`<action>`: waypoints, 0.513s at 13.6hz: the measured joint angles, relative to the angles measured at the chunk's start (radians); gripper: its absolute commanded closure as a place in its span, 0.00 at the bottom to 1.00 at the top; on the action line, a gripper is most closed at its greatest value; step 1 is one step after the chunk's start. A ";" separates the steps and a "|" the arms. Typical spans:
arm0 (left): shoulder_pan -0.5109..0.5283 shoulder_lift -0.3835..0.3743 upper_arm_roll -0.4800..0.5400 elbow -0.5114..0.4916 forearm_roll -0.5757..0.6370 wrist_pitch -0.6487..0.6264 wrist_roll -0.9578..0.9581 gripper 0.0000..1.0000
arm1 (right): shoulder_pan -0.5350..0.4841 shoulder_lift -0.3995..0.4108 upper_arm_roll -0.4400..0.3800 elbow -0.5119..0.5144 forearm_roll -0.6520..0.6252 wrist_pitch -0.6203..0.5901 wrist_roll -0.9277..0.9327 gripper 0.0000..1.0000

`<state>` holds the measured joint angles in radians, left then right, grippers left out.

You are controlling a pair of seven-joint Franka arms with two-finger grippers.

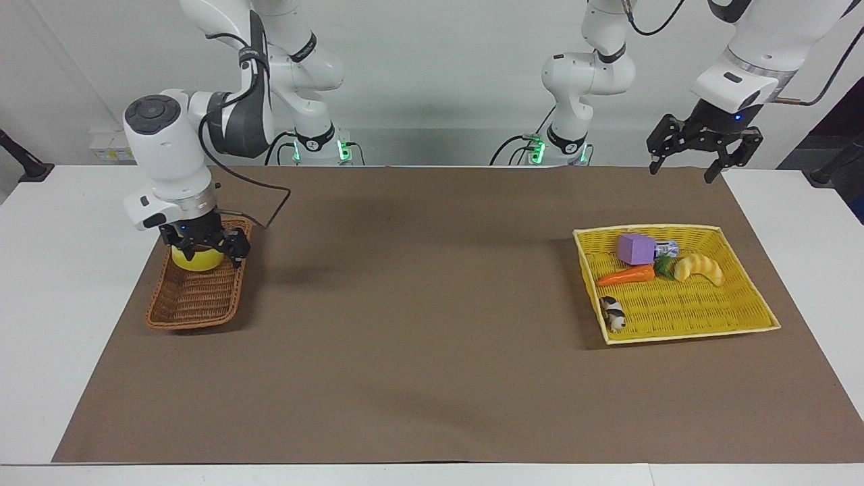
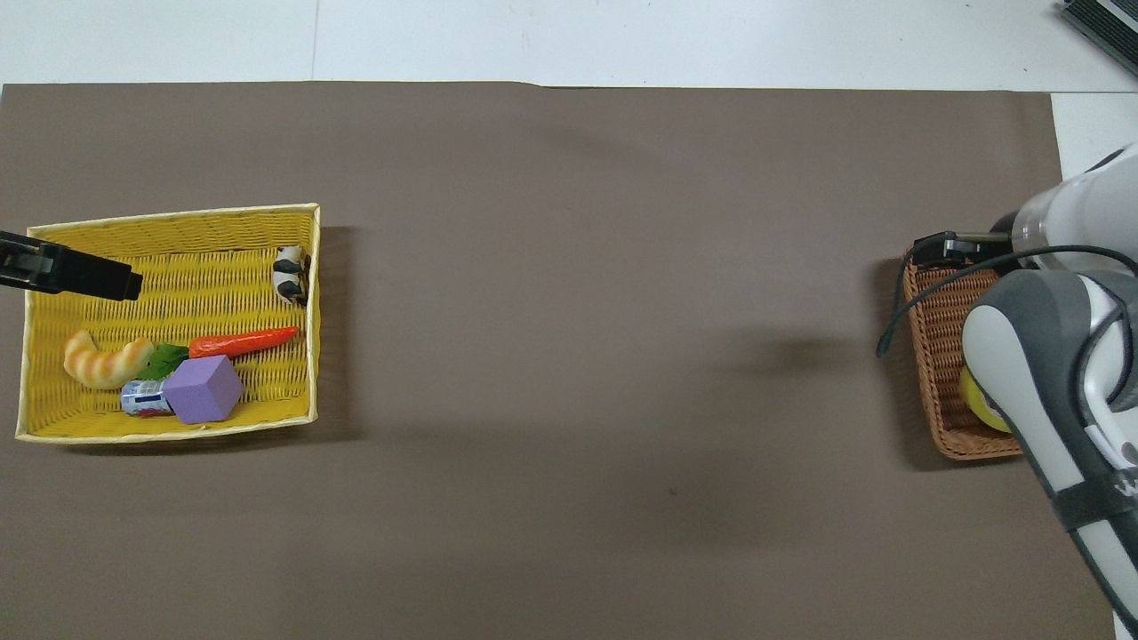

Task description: Move tape to another basket

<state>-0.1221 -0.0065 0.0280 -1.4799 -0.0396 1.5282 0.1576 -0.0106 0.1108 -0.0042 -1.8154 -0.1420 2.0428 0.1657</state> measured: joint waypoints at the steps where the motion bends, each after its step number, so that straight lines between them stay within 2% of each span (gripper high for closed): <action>1: 0.000 0.000 0.000 0.000 0.000 0.000 0.000 0.00 | 0.019 -0.001 0.000 0.029 0.005 -0.029 0.008 0.00; 7: 0.000 0.000 0.000 0.000 0.000 0.000 0.000 0.00 | 0.028 -0.036 -0.005 0.255 0.113 -0.345 -0.077 0.00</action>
<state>-0.1221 -0.0065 0.0280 -1.4799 -0.0396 1.5282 0.1576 0.0174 0.0745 -0.0095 -1.5606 -0.0289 1.6978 0.0890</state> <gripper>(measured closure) 0.000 0.000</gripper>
